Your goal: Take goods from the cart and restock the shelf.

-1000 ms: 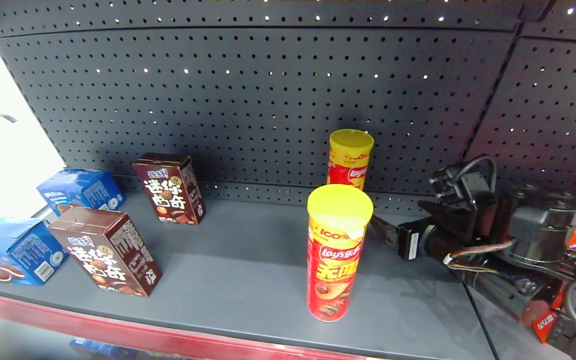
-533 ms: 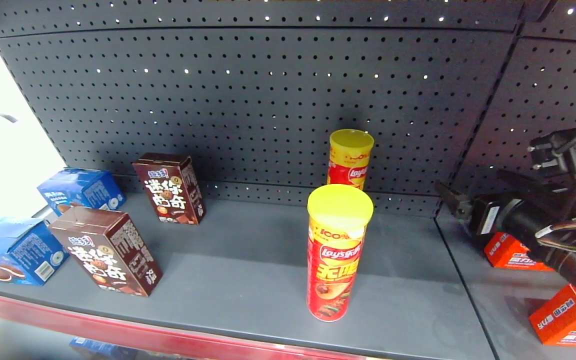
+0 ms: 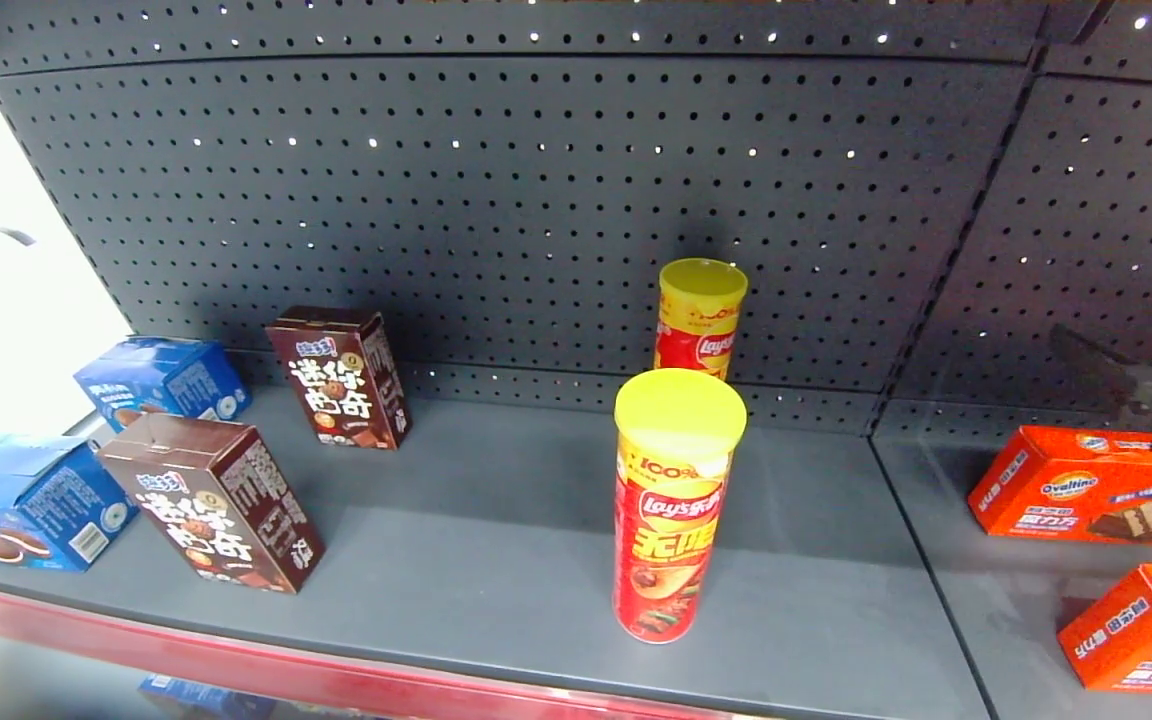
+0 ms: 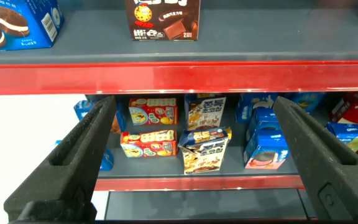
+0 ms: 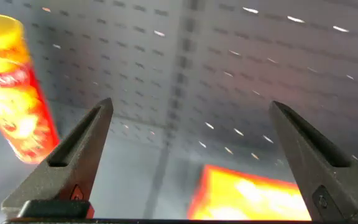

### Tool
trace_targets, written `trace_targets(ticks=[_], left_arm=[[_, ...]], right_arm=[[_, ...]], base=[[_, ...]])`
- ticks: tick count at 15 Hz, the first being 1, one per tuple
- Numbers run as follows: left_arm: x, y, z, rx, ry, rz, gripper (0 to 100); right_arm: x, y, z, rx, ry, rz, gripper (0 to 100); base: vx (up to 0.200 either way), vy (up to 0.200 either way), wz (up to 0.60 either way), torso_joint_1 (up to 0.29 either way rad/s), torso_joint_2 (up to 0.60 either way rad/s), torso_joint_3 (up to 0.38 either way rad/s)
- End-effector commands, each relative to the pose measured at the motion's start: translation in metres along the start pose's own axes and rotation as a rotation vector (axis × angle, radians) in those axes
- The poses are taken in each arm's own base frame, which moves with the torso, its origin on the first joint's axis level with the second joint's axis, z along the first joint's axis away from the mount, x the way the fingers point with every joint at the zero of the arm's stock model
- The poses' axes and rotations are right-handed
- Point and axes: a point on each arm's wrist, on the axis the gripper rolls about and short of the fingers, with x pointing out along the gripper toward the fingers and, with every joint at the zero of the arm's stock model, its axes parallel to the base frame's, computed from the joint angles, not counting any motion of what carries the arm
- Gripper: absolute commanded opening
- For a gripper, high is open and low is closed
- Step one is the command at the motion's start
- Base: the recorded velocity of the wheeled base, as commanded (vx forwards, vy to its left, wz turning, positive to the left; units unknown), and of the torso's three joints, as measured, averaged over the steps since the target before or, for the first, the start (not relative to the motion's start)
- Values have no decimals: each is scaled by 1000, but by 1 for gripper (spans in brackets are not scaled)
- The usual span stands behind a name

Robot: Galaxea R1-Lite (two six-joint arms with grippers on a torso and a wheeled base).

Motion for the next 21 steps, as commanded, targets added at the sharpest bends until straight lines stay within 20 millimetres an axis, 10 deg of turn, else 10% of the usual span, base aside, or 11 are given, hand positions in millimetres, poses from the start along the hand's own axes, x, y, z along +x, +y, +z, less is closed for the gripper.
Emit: trace_targets(ticks=[1,5,10,21], left_arm=[[0,0,0,0,1,1,100],[0,0,0,0,1,1,100],[0,0,0,0,1,1,100],[0,0,0,0,1,1,100]], right_arm=[[-67,-29,2,60,-57,-65,100],[-143,-34,-72,61,-38,-203,100],[-176,-24,-140,100,75,-178,100],[-187,-16,-159,141,144,-65,100]], base=[[0,0,0,0,0,0],[0,0,0,0,0,0],[0,0,0,0,0,0],[0,0,0,0,0,0]])
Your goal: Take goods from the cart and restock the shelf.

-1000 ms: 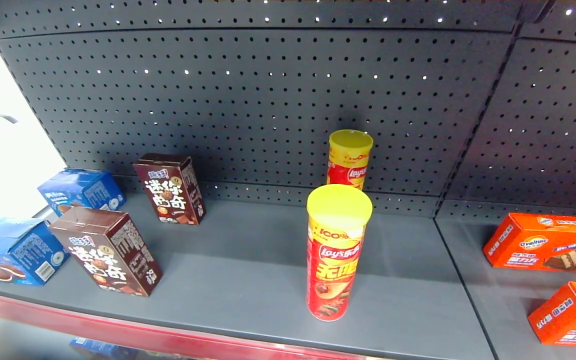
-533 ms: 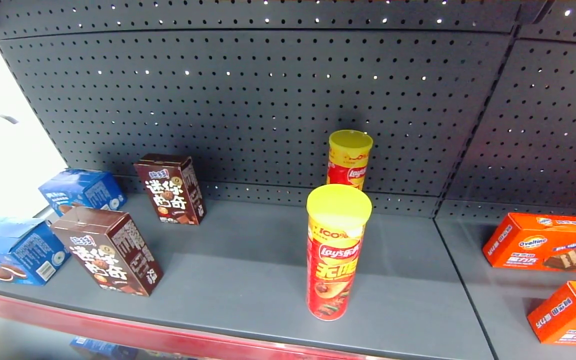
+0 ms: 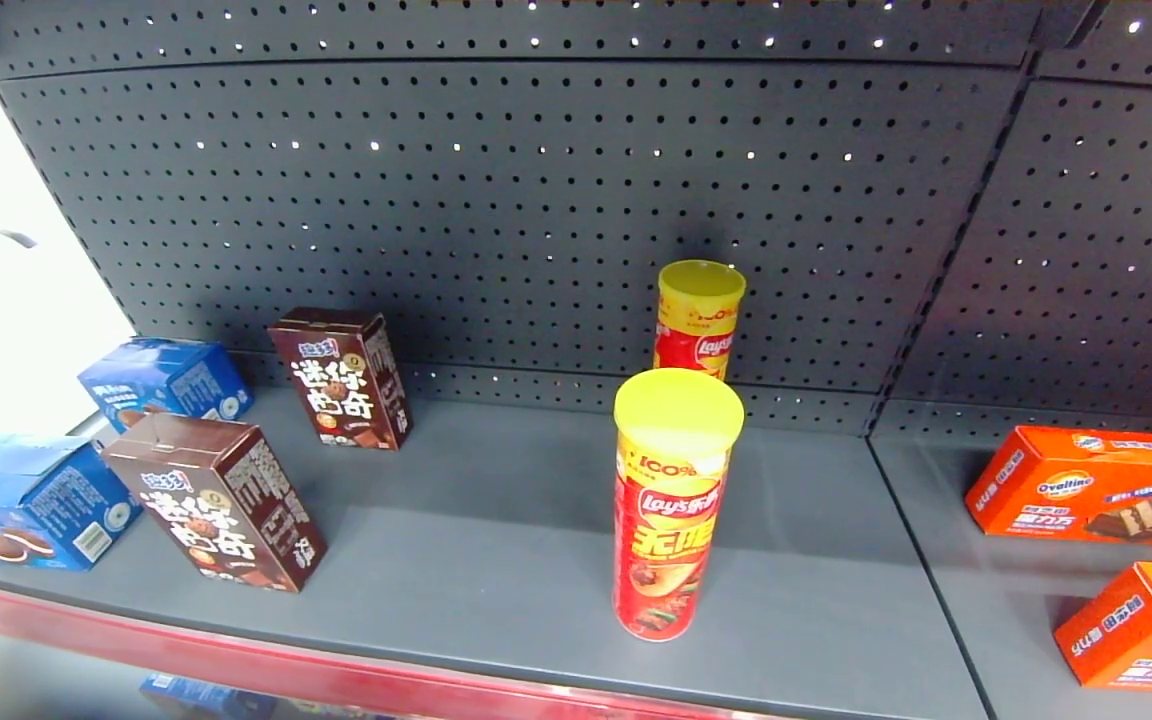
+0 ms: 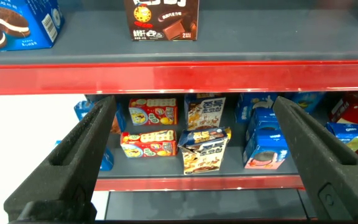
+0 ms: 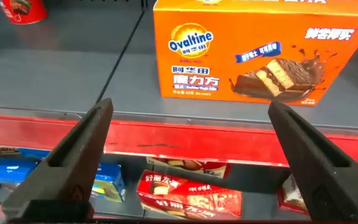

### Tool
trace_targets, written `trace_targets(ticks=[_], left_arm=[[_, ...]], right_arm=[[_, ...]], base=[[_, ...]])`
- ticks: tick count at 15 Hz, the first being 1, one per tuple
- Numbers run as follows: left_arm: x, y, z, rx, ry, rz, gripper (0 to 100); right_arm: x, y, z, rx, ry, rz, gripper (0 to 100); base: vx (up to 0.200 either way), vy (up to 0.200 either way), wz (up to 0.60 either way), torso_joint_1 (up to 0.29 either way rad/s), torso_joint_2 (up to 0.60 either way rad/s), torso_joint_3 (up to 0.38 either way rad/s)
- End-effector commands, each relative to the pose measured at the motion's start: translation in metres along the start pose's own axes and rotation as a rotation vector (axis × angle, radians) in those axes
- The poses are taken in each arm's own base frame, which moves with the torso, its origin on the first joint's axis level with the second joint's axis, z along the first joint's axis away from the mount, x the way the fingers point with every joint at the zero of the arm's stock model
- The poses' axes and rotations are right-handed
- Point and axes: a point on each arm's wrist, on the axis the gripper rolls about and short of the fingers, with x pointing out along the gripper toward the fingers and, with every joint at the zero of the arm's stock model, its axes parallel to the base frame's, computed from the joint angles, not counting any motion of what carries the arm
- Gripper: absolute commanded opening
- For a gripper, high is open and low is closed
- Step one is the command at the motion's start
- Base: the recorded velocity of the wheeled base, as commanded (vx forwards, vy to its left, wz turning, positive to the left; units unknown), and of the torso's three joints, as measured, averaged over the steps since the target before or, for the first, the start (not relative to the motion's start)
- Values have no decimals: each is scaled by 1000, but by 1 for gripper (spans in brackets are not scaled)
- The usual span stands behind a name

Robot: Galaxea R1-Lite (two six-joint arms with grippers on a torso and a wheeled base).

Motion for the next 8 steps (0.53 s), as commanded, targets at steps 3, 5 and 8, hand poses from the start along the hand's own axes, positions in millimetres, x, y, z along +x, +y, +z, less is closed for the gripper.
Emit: trace_targets(ticks=[3,5,8], left_arm=[[0,0,0,0,1,0,100],[0,0,0,1,1,0,100],[0,0,0,33,2,-29,100]], right_arm=[[0,0,0,-2,-2,1,100],[0,0,0,-2,-2,1,100],[0,0,0,-2,-2,1,100]], base=[[0,0,0,0,0,0],[0,0,0,0,0,0],[0,0,0,0,0,0]])
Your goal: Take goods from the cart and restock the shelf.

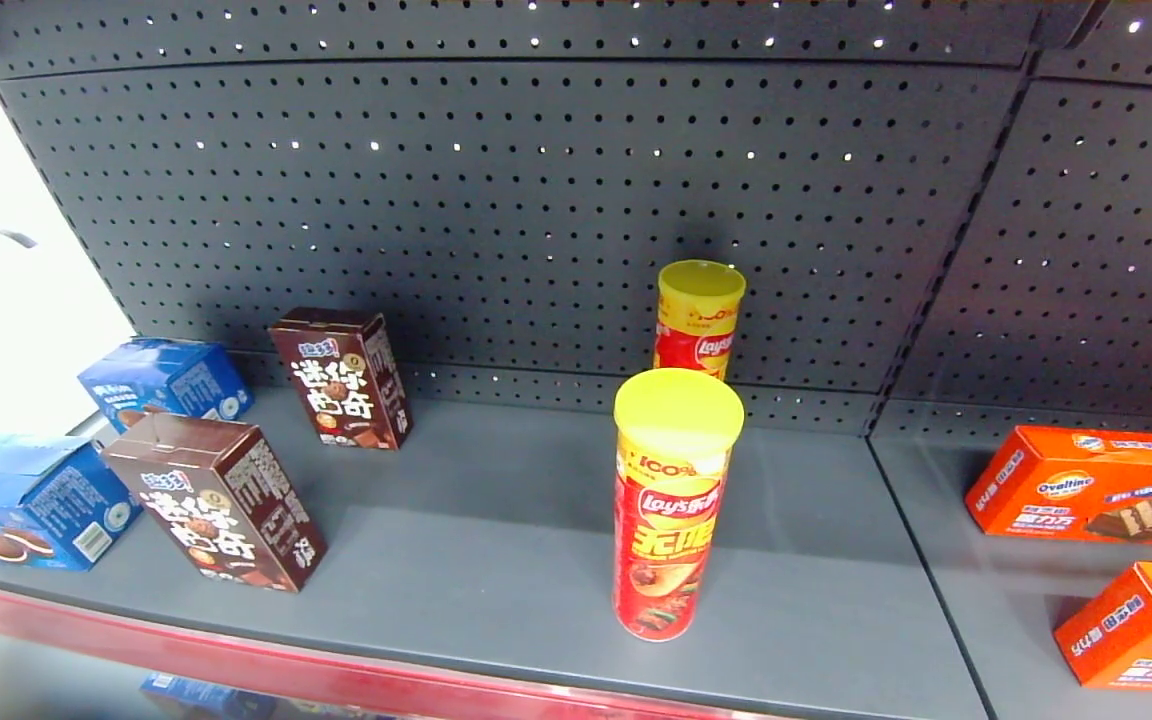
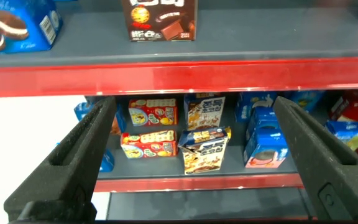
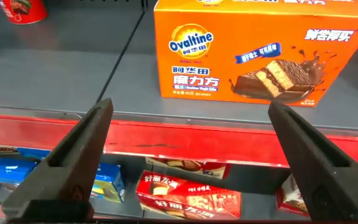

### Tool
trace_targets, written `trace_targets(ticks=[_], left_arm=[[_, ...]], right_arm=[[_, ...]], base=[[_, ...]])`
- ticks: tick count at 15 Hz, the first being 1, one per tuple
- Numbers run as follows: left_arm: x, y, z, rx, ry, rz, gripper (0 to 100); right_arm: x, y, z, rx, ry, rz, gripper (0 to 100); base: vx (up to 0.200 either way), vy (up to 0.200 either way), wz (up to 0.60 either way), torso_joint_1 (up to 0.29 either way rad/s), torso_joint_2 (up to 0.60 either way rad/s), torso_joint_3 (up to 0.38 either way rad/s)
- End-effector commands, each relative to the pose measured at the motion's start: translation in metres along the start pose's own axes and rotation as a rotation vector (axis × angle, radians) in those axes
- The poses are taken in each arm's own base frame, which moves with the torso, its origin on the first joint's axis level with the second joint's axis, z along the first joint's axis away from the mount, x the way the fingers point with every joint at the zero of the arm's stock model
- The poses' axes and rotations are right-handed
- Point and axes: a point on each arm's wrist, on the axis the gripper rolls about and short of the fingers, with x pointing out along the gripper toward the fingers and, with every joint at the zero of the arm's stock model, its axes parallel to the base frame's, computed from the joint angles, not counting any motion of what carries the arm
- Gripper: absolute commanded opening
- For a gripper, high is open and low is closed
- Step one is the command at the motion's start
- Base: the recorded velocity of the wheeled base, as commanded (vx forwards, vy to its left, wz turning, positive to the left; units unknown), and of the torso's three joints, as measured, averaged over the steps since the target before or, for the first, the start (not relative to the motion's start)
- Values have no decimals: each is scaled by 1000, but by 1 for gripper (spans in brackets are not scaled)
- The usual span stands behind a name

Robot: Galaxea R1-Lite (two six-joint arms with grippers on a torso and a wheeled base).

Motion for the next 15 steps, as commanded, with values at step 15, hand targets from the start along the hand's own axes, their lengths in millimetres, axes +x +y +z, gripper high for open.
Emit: trace_targets(ticks=[15], left_arm=[[106,-53,185,317,19,-612,100]], right_arm=[[0,0,0,0,2,0,100]], base=[[0,0,0,0,0,0]])
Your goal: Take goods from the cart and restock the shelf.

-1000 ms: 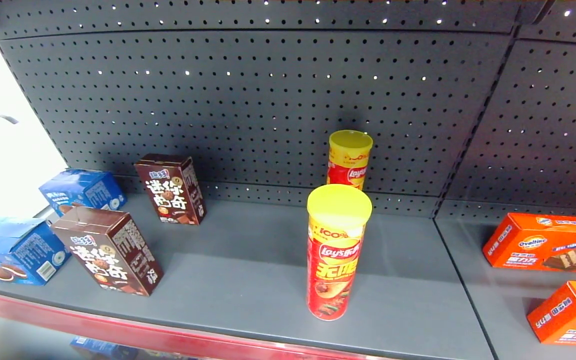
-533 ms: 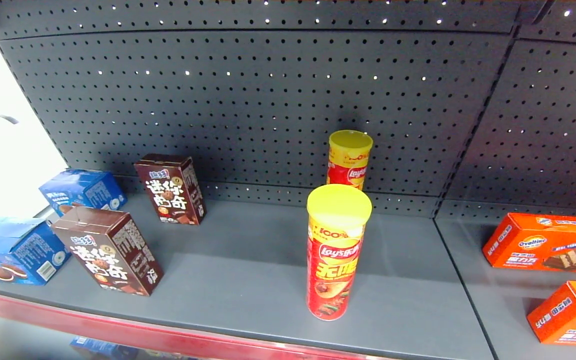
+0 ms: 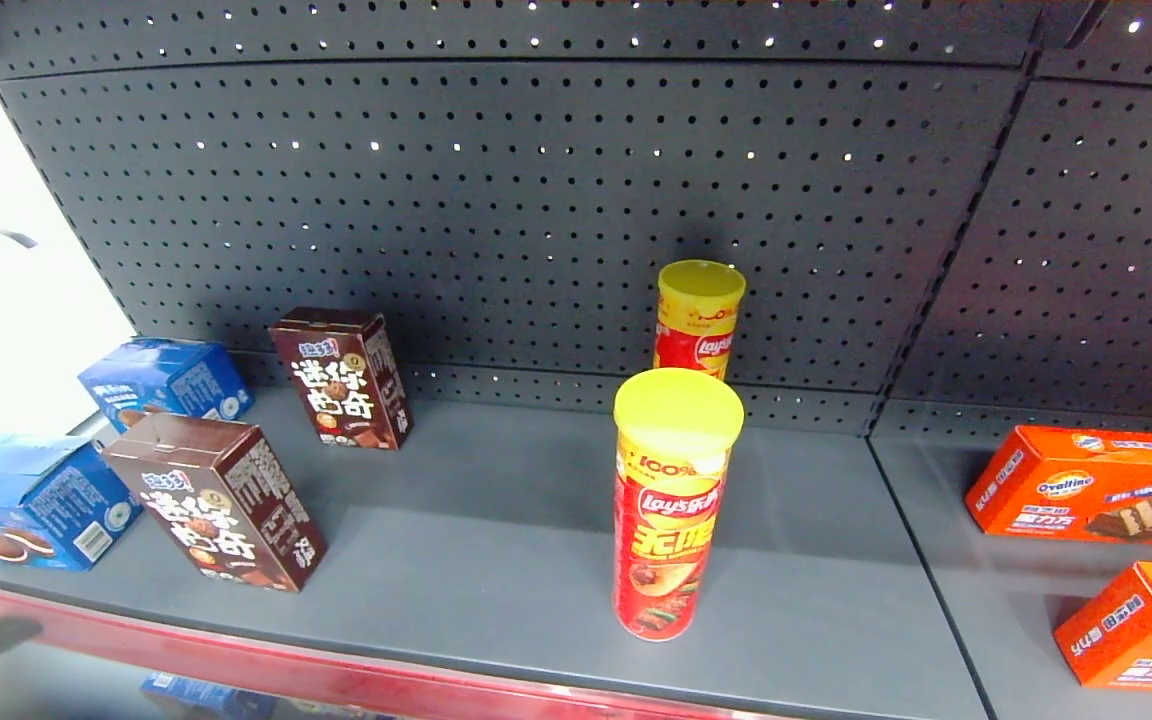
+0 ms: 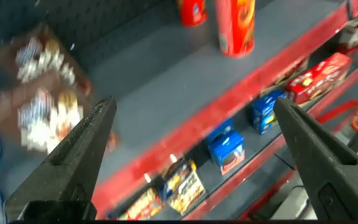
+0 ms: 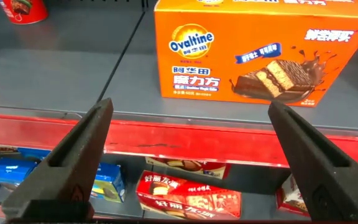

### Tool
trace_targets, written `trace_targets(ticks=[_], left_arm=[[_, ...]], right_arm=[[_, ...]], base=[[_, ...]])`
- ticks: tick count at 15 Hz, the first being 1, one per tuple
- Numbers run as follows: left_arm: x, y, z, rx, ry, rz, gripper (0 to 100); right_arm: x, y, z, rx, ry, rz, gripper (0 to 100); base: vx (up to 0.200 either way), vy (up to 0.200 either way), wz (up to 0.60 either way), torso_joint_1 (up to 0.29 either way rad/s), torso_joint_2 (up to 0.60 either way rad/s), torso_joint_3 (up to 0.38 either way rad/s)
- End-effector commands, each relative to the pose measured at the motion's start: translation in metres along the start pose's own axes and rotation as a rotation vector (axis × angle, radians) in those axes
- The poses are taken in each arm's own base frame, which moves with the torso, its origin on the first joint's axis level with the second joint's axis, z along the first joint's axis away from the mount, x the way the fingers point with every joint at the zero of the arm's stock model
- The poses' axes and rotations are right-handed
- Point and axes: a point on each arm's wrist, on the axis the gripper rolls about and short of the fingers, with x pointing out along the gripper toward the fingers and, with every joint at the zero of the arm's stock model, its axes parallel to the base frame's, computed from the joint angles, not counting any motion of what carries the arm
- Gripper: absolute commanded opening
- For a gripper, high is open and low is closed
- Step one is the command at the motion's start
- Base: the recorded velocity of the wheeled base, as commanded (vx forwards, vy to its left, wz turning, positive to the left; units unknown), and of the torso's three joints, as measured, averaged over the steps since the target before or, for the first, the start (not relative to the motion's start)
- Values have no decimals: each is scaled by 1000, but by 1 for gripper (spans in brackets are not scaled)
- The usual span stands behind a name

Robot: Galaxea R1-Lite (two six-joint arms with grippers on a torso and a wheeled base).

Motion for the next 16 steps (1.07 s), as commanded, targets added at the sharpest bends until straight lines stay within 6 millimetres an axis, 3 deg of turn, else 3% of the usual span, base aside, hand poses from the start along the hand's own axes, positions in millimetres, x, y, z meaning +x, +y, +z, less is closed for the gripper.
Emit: trace_targets(ticks=[1,3,5,7,9,10,11,16], left_arm=[[106,28,65,-44,62,-60,100],[144,30,67,-192,51,-55,100],[162,25,61,-391,33,-49,100],[166,20,51,-503,49,-26,100],[165,13,26,-572,124,-3,100],[165,13,26,-572,124,-3,100],[166,7,1,-593,221,62,100],[198,5,-29,-609,336,261,100]], right_arm=[[0,0,0,0,2,0,100],[0,0,0,0,2,0,100],[0,0,0,0,1,0,100],[0,0,0,0,2,0,100],[0,0,0,0,1,0,100],[0,0,0,0,1,0,100],[0,0,0,0,2,0,100],[0,0,0,0,2,0,100]], base=[[0,0,0,0,0,0],[0,0,0,0,0,0],[0,0,0,0,0,0],[0,0,0,0,0,0],[0,0,0,0,0,0],[0,0,0,0,0,0],[0,0,0,0,0,0],[0,0,0,0,0,0]])
